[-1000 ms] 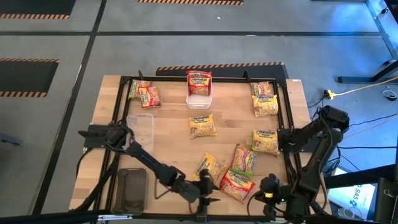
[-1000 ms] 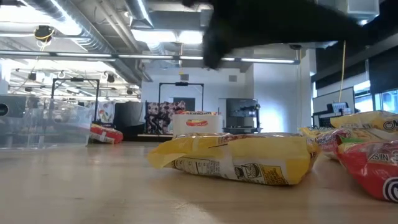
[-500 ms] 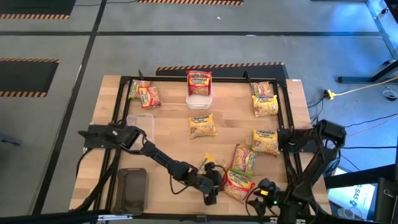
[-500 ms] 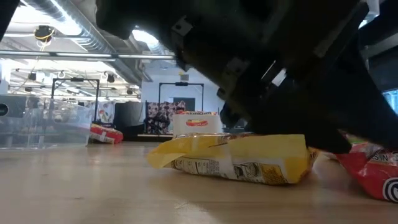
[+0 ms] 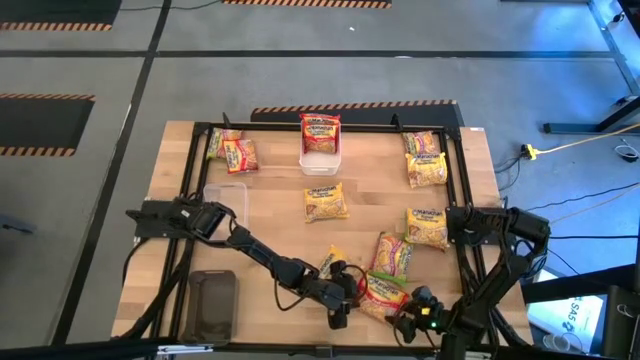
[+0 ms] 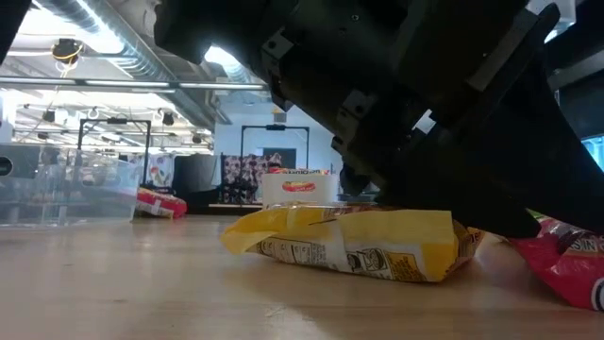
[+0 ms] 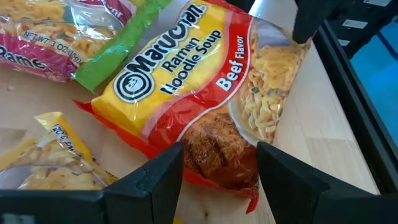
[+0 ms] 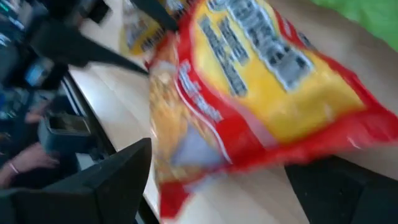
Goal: Sort Maruchan noodles
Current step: Put the red noodle pack into the white bin
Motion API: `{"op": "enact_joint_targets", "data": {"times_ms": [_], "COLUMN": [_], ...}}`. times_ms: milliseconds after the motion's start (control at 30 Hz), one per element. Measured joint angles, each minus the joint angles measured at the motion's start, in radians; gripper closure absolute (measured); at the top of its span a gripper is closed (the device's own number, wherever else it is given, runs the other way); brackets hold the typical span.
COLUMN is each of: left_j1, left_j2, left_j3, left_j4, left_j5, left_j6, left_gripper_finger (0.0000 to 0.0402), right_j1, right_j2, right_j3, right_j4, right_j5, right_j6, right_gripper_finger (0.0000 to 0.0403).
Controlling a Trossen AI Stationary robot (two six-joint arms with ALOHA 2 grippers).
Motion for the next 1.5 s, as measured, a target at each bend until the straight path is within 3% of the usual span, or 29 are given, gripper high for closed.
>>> {"op": "enact_joint_targets", "data": {"times_ms": [467, 633, 1033, 1233, 1500], "left_j1": [-0.001, -0.002, -0.009, -0.027, -0.037], "left_j2": [0.000, 0.000, -0.014, -0.110, -0.284], "left_j3": [0.000, 0.000, -0.004, 0.004, 0.004], "left_j4": [-0.001, 0.001, -0.007, -0.114, -0.320], "left_j5": [0.043, 0.044, 0.052, 0.053, 0.072], "left_j6": [0.002, 0.002, -0.004, 0.001, 0.080], "left_gripper_finger": [0.0205, 0.0205, 0.0206, 0.0206, 0.0206], "right_j1": [-0.085, -0.089, -0.087, -0.077, -0.084], "right_j2": [0.066, 0.068, 0.071, 0.064, -0.030], "right_j3": [0.004, 0.001, -0.001, 0.022, 0.091], "right_j4": [0.118, 0.186, 0.200, 0.169, 0.018], "right_j5": [0.077, 0.094, 0.151, 0.143, 0.115], "right_j6": [-0.085, -0.202, -0.258, -0.349, -0.648], "right_gripper_finger": [0.0064, 0.0101, 0.0250, 0.0258, 0.0269]}}
